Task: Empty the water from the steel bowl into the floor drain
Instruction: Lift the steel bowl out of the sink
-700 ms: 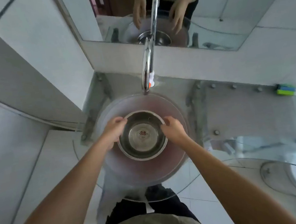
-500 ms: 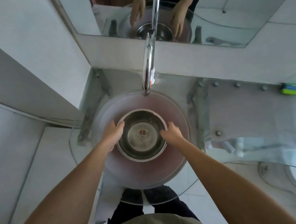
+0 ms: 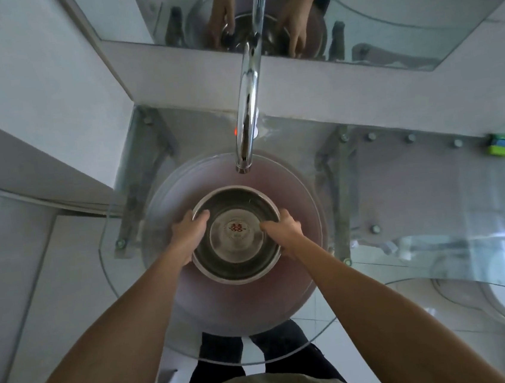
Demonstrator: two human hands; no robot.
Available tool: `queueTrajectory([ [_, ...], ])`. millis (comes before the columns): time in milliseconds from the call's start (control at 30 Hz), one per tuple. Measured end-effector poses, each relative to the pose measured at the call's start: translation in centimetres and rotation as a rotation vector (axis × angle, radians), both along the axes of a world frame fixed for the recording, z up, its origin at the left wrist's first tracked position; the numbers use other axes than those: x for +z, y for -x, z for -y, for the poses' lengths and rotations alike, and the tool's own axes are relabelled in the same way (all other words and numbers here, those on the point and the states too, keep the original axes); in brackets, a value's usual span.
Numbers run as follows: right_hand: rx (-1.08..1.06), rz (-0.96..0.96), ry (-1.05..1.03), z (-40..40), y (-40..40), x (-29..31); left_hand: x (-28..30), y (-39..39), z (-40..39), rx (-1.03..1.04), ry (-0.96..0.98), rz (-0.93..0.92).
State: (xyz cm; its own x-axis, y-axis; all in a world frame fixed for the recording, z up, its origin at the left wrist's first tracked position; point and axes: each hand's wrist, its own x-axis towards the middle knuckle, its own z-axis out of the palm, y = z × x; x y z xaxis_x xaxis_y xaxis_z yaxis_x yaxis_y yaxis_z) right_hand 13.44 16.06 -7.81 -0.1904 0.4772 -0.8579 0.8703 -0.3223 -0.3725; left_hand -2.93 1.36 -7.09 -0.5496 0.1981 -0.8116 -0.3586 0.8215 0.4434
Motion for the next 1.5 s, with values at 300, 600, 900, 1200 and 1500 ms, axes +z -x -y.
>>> queueTrajectory([
  [300,-0.045,-0.054,0.029,-1.4,-0.1,1.7,2.8,-0.3,0.3,0.064,-0.045,0.054],
  [600,-0.147,-0.154,0.035,-1.1,-3.3,6.0,6.8,-2.1,0.8,-0.109,-0.106,-0.025],
  [900,-0.313,-0.163,0.058,1.5,-10.9,11.7,11.2,-7.3,1.0,-0.319,-0.22,-0.057],
  [1200,-0.528,-0.188,0.067,4.9,-22.8,17.1,15.6,-15.6,-0.5,-0.626,-0.313,-0.129],
  [1500,-0.732,-0.207,0.04,6.7,-37.7,18.9,17.4,-28.8,-2.9,-0.851,-0.326,-0.113],
])
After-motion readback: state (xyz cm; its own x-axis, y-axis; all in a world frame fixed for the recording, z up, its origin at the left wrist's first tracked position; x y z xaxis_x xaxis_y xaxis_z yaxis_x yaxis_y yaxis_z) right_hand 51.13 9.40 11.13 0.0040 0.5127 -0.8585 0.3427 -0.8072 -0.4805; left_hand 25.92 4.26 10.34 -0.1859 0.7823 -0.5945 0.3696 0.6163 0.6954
